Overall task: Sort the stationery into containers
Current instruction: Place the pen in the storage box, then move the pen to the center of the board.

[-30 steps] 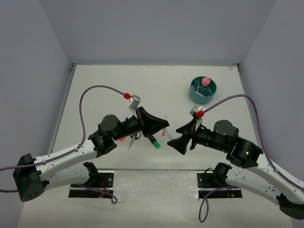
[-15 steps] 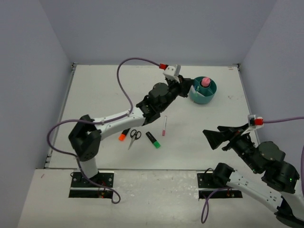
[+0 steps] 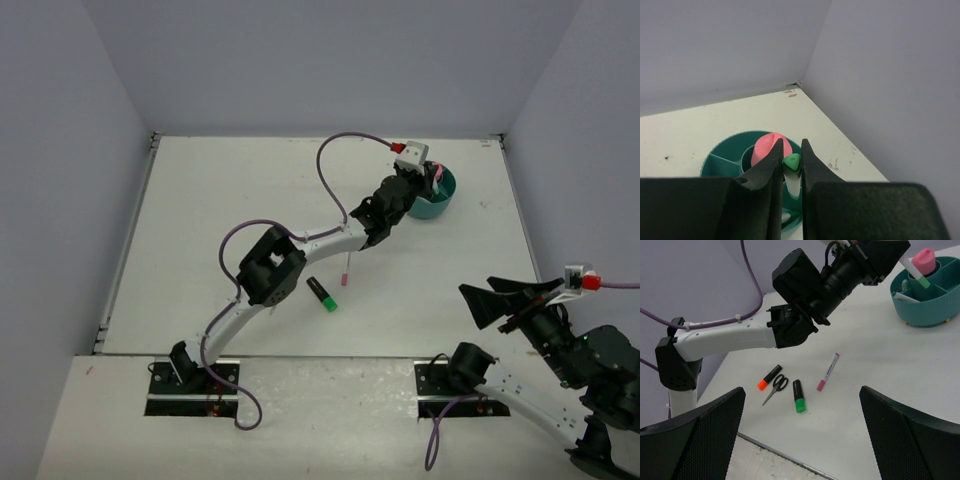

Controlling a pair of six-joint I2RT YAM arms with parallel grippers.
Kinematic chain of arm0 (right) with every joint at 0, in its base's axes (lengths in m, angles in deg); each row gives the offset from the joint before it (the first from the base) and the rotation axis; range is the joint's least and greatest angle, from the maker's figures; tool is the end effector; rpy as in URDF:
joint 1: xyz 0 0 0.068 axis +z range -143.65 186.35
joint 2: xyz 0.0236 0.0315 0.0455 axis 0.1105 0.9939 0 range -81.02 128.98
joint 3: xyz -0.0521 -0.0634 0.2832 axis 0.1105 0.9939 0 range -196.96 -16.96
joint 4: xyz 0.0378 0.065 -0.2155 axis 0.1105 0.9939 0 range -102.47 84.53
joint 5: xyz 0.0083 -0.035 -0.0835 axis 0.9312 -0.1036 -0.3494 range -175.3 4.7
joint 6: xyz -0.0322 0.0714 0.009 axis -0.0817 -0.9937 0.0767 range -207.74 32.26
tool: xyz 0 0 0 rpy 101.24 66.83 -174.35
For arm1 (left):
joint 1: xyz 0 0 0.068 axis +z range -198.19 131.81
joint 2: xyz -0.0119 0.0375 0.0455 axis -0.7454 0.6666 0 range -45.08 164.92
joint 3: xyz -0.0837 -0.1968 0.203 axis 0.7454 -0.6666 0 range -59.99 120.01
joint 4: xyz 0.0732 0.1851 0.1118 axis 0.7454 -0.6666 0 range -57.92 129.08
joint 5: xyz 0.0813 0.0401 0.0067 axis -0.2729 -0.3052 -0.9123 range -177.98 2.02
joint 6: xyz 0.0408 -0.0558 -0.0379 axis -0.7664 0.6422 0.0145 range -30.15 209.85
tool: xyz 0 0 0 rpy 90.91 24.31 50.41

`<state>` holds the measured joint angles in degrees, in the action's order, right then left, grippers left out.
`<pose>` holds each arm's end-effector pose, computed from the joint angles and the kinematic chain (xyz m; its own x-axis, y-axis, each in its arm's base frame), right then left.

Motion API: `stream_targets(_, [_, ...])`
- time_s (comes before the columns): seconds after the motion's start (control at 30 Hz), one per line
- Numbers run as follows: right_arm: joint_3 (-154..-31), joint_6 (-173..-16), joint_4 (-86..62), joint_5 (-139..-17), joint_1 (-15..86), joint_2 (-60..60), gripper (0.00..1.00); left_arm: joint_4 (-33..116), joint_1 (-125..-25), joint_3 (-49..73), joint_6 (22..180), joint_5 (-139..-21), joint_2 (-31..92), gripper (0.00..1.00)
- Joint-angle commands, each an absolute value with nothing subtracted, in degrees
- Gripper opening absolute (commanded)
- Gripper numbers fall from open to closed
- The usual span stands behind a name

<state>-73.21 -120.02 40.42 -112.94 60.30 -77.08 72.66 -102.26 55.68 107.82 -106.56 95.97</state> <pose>-0.0051 -0.0602 0.3341 -0.2419 0.4717 -0.8479 -0.3716 0.7622 0.5301 0.3663 -0.4686 0.2780 -0.1001 -0.3604 -0.9274 0.5798 0.7364 -0.3487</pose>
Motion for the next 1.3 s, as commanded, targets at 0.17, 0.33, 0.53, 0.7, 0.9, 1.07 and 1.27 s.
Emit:
stream_targets(0.17, [-73.07, -117.98, 39.86, -109.71, 60.28, -74.41, 0.99, 78.16, -99.72, 61.41, 106.66, -108.76, 99.56, 0.03])
stream_targets(0.33, [-71.93, -117.60, 37.46, -108.96, 60.30, -73.91, 0.99, 81.39, -99.79, 53.29, 108.51, -107.33, 96.49, 0.14])
stream_targets(0.53, [-71.45, -116.99, 35.26, -106.57, 60.31, -70.64, 0.99, 80.55, -100.47, 49.17, 112.10, -102.48, 93.32, 0.50])
stream_targets(0.7, [-70.78, -116.35, 35.00, -106.47, 60.31, -66.04, 0.99, 79.41, -101.80, 44.64, 112.15, -104.67, 86.09, 0.70])
stream_targets(0.9, [-67.83, -115.99, 33.51, -108.19, 60.31, -62.61, 0.99, 71.65, -102.08, 35.12, 113.31, -114.10, 65.26, 0.97])
stream_targets(1.07, [-63.59, -114.95, 30.37, -101.90, 60.27, -53.49, 0.99, 47.40, -99.64, 26.92, 116.35, -120.58, 47.66, 1.00])
stream_targets(1.27, [-66.92, -121.84, 26.44, -101.66, 60.16, -29.14, 0.99, 33.85, -99.17, 5.38, 122.94, -120.08, 22.16, 1.00])
